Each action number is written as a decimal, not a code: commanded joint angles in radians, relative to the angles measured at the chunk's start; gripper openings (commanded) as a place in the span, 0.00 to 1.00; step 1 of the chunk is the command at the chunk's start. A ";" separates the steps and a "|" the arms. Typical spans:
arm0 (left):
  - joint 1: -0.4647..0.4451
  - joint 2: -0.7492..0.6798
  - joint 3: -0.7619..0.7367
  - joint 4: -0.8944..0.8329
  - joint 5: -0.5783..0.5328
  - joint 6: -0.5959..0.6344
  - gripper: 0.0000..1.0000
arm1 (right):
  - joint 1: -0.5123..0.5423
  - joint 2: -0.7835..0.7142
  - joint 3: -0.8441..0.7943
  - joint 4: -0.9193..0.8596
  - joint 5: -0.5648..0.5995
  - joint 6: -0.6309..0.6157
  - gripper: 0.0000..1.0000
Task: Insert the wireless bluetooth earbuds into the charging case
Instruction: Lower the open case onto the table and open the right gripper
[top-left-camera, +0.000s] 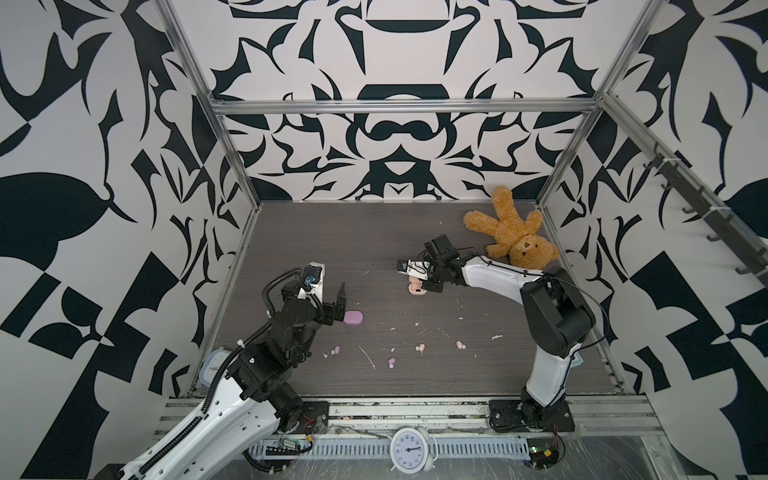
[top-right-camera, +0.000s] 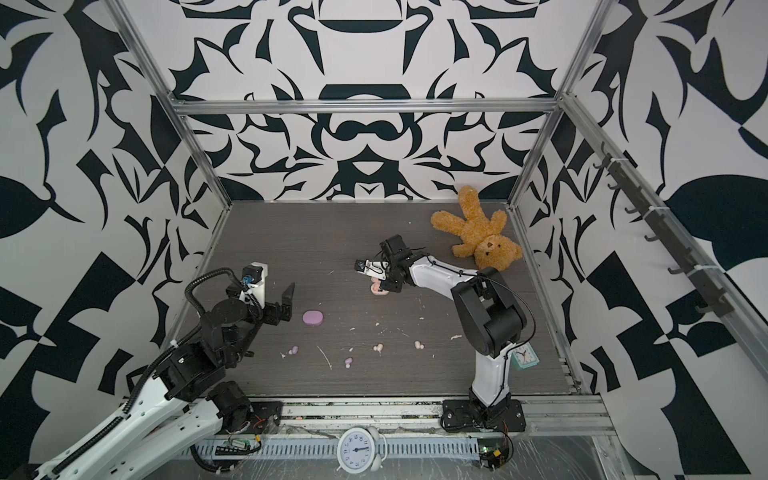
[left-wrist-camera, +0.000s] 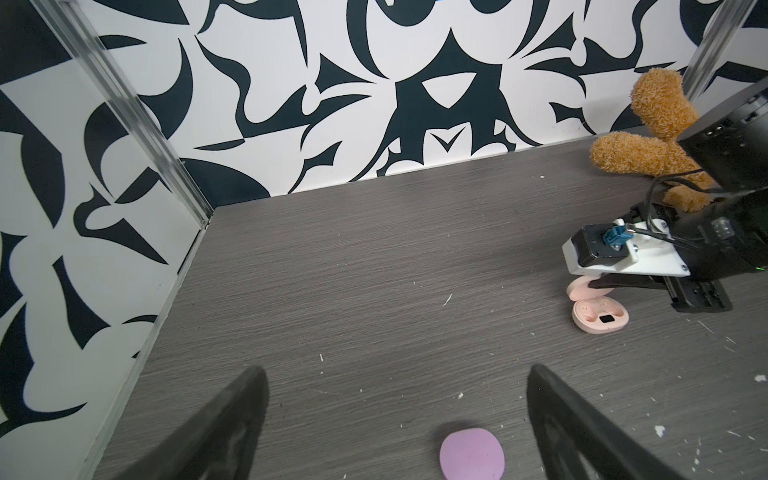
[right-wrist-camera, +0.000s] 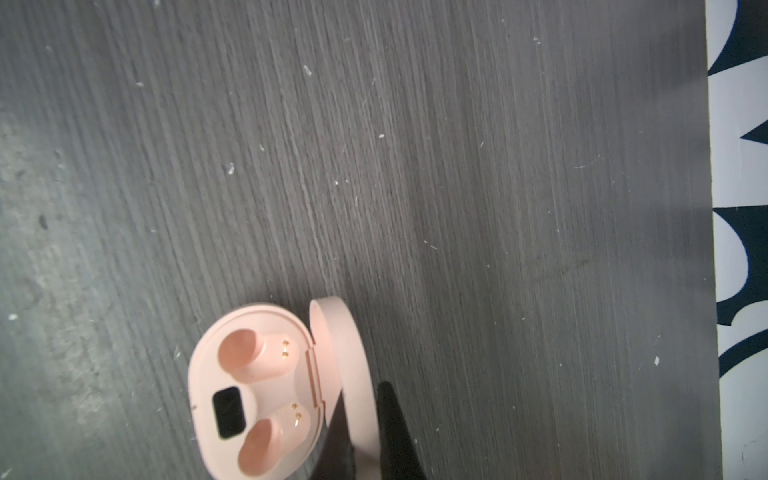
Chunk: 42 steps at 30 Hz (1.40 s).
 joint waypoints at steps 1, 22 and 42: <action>0.003 -0.007 -0.011 0.020 0.007 -0.004 0.99 | 0.001 -0.008 0.009 0.019 0.005 0.023 0.00; 0.004 -0.011 -0.014 0.022 0.011 -0.004 0.99 | 0.009 0.005 0.002 0.022 -0.003 0.034 0.00; 0.003 -0.013 -0.014 0.021 0.016 -0.004 0.99 | 0.016 0.022 -0.001 0.010 -0.007 0.034 0.06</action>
